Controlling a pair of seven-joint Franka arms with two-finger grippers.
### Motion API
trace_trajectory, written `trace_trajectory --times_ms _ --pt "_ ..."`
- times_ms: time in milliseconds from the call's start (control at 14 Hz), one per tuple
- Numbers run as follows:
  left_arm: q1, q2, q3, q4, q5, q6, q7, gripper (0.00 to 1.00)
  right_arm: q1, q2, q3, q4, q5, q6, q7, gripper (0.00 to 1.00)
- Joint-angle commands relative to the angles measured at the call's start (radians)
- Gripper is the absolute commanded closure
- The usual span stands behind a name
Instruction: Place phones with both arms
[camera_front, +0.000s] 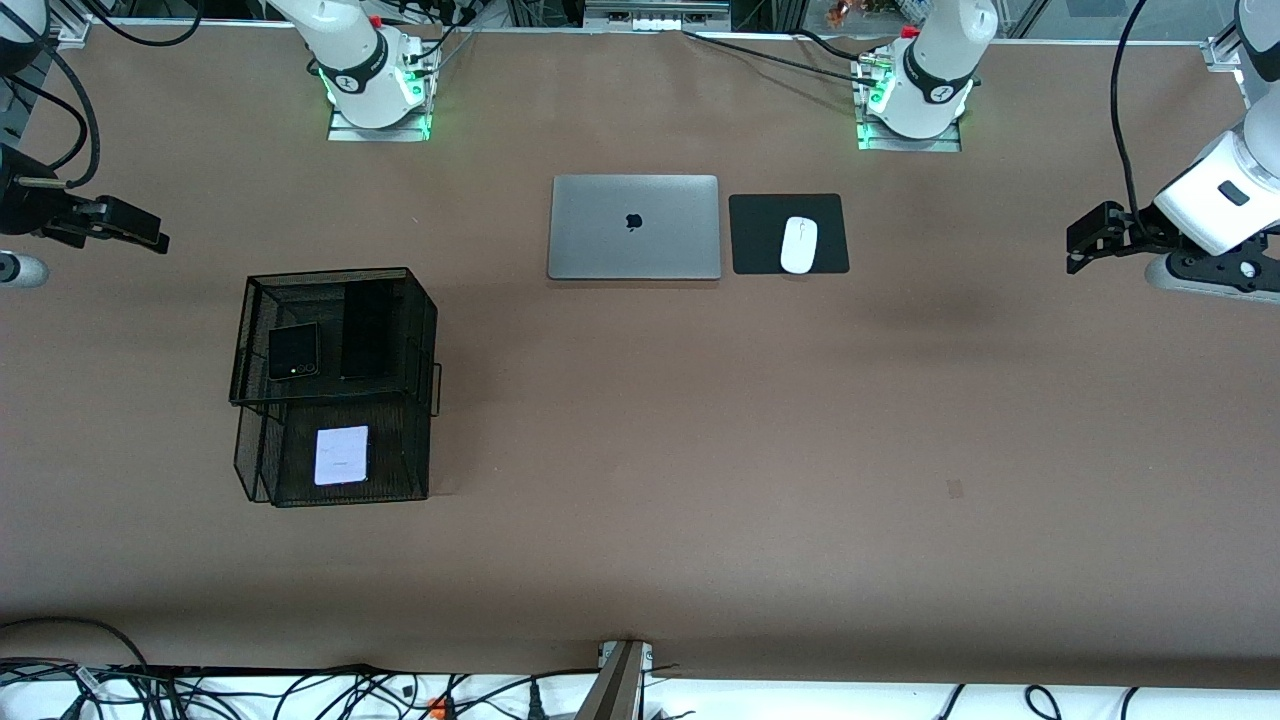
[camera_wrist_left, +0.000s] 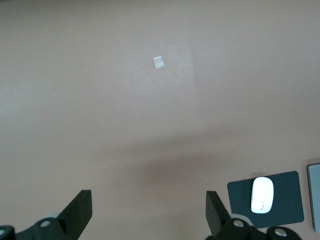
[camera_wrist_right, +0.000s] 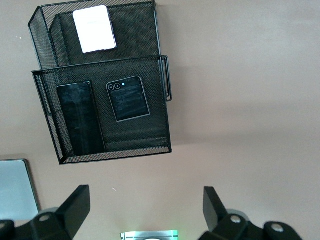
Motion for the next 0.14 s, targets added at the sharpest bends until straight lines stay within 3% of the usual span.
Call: trace_trajectory --times_ms 0,71 --pt "0.003 0.018 -0.001 0.034 -0.01 -0.021 0.025 0.0 -0.017 -0.014 0.018 -0.007 -0.019 -0.002 0.01 0.0" --pt "0.003 0.018 -0.001 0.034 -0.01 -0.022 0.025 0.0 -0.017 -0.014 0.018 -0.007 -0.02 0.0 0.009 0.0"
